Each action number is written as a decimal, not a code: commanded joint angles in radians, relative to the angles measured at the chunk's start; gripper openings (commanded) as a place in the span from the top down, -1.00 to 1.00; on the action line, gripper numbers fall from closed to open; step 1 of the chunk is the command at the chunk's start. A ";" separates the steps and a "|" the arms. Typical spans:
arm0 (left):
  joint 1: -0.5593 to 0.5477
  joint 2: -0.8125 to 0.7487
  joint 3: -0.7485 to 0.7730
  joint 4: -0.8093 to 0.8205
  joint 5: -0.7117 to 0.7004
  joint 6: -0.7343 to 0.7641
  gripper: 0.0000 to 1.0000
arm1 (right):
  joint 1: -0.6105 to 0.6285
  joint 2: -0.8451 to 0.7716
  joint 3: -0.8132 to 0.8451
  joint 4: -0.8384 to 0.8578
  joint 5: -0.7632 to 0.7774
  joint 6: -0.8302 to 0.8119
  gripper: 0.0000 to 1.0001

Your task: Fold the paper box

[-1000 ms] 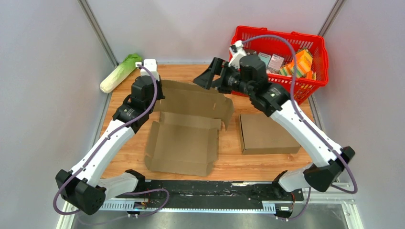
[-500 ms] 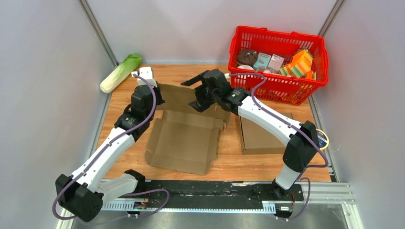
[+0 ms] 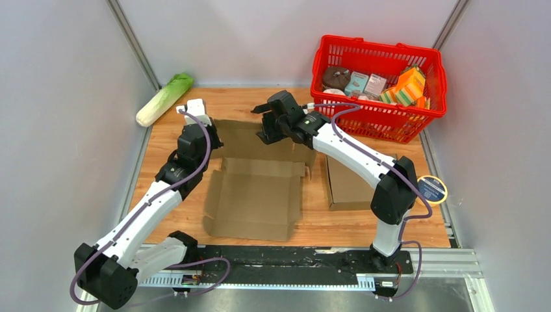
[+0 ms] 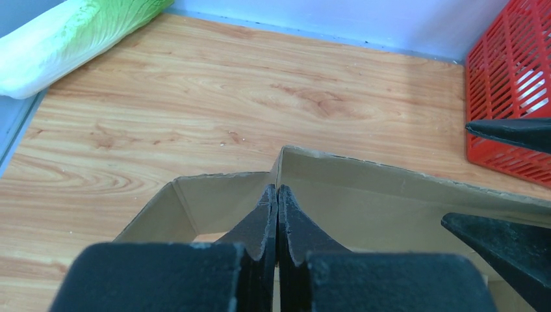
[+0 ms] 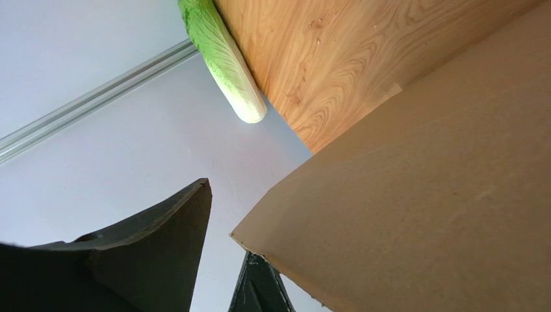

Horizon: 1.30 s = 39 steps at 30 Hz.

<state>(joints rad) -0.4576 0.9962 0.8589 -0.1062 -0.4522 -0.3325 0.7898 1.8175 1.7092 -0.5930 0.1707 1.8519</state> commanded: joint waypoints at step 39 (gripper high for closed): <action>0.275 0.943 1.084 -0.722 0.432 0.067 0.04 | -0.129 -0.061 0.038 0.070 -0.395 -1.155 -0.94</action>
<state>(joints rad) -0.1993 1.7145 1.6955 -0.6624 -0.0528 -0.3565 0.6514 1.8809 1.7466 -0.4599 -0.1707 0.8978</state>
